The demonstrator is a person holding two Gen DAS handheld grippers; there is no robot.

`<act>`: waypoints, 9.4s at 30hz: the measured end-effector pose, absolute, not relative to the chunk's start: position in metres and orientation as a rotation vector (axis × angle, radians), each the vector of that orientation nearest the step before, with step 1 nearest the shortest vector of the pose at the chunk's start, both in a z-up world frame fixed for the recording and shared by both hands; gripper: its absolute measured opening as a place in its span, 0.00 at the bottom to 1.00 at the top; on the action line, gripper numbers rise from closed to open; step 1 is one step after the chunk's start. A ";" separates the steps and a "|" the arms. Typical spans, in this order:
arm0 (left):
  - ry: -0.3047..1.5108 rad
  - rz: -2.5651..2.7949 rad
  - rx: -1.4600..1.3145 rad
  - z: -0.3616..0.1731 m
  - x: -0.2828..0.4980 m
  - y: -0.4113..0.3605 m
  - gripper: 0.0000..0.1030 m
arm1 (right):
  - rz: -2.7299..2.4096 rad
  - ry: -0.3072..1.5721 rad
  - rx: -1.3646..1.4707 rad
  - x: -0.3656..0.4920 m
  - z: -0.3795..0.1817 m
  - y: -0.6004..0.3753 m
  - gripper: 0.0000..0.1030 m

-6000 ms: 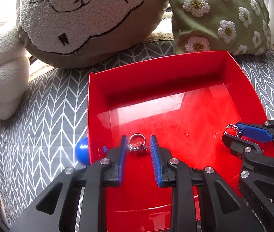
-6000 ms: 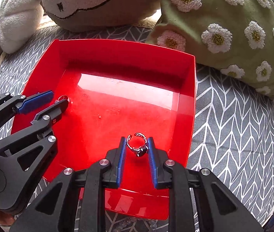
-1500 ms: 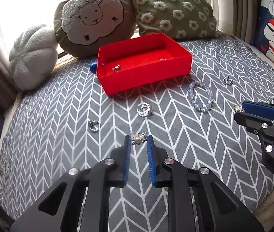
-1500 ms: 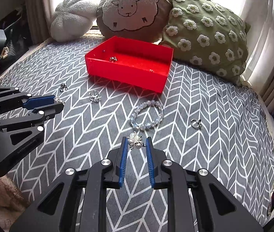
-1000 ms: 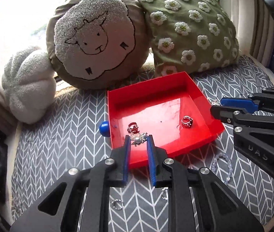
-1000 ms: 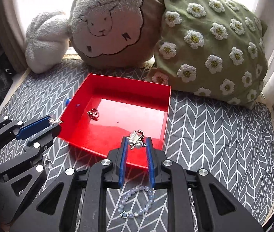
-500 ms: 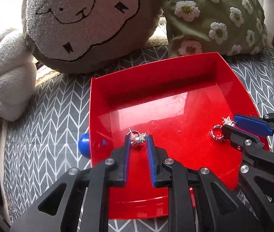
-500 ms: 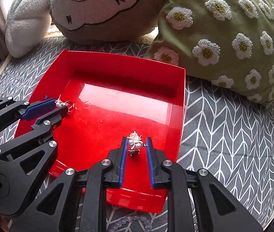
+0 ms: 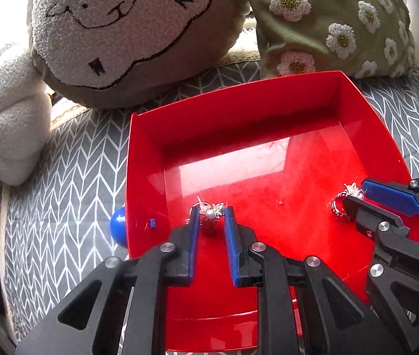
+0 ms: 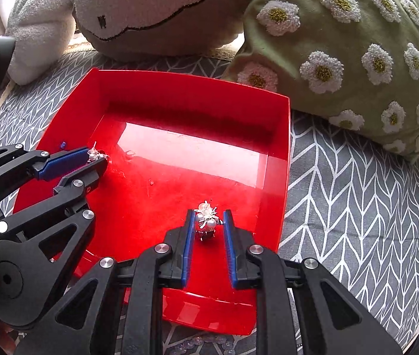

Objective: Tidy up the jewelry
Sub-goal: 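Carry both held charms over the red tray, then open both tools to release the charms into the red tray, then withdraw both tools from the tray toward the remaining rings, then close right tool on the dark ring with bow, then close left tool on silver ring while right tool lifts the bow ring, then carry both held rings over the red tray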

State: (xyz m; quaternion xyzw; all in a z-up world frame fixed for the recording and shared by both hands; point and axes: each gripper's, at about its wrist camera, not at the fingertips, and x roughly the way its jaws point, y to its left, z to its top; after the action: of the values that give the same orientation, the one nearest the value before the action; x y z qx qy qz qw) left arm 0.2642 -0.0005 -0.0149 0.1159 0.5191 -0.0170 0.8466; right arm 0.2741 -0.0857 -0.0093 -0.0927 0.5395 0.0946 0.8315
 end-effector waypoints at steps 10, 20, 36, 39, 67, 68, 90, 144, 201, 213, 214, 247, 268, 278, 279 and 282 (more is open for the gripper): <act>1.092 -0.028 0.254 -0.016 0.264 -0.001 0.17 | 0.194 1.148 -0.210 0.274 -0.013 -0.083 0.18; 1.080 -0.019 0.253 -0.012 0.264 -0.002 0.23 | 0.177 1.133 -0.211 0.271 -0.007 -0.086 0.19; 1.066 -0.012 0.262 -0.010 0.264 -0.002 0.29 | 0.178 1.116 -0.198 0.266 0.003 -0.087 0.33; 1.059 -0.015 0.253 -0.005 0.261 0.000 0.29 | 0.182 1.108 -0.188 0.263 0.009 -0.090 0.33; 0.859 -0.086 0.212 0.020 0.029 0.045 0.84 | 0.225 0.860 -0.194 0.014 0.023 -0.156 0.80; 0.861 -0.085 0.215 0.017 0.026 0.044 0.84 | 0.230 0.863 -0.194 0.011 0.020 -0.156 0.80; 0.910 0.049 0.242 -0.030 0.089 0.062 0.84 | 0.132 0.948 -0.113 0.097 -0.015 -0.220 0.80; 0.956 -0.127 0.191 -0.040 0.091 0.047 0.21 | 0.198 0.924 -0.230 0.109 -0.030 -0.191 0.13; 0.930 -0.147 0.144 -0.041 0.105 0.060 0.24 | 0.176 0.945 -0.139 0.116 -0.029 -0.216 0.14; 0.927 -0.149 0.140 -0.042 0.105 0.060 0.24 | 0.165 0.930 -0.144 0.119 -0.029 -0.213 0.48; 0.926 -0.149 0.142 -0.042 0.105 0.060 0.24 | 0.163 0.927 -0.151 0.121 -0.029 -0.212 0.48; 0.925 -0.165 0.100 -0.042 0.106 0.062 0.19 | 0.218 0.886 -0.199 0.119 -0.033 -0.195 0.18; 0.860 -0.239 0.043 0.050 0.174 0.034 0.19 | 0.313 0.862 -0.103 0.177 0.058 -0.160 0.18; 1.006 -0.156 0.172 0.007 0.263 -0.009 0.19 | 0.266 1.001 -0.151 0.280 0.020 -0.104 0.18; 1.015 -0.155 0.175 0.003 0.266 -0.009 0.19 | 0.262 1.011 -0.153 0.285 0.015 -0.102 0.18; 1.037 -0.150 0.192 -0.009 0.275 -0.013 0.19 | 0.256 1.047 -0.148 0.294 0.000 -0.098 0.18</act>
State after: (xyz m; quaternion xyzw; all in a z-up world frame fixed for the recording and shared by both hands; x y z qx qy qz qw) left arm 0.2749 -0.0126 -0.0094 0.0913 0.4944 -0.0714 0.8615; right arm 0.2936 -0.0977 -0.0002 -0.0706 0.4982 0.1218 0.8555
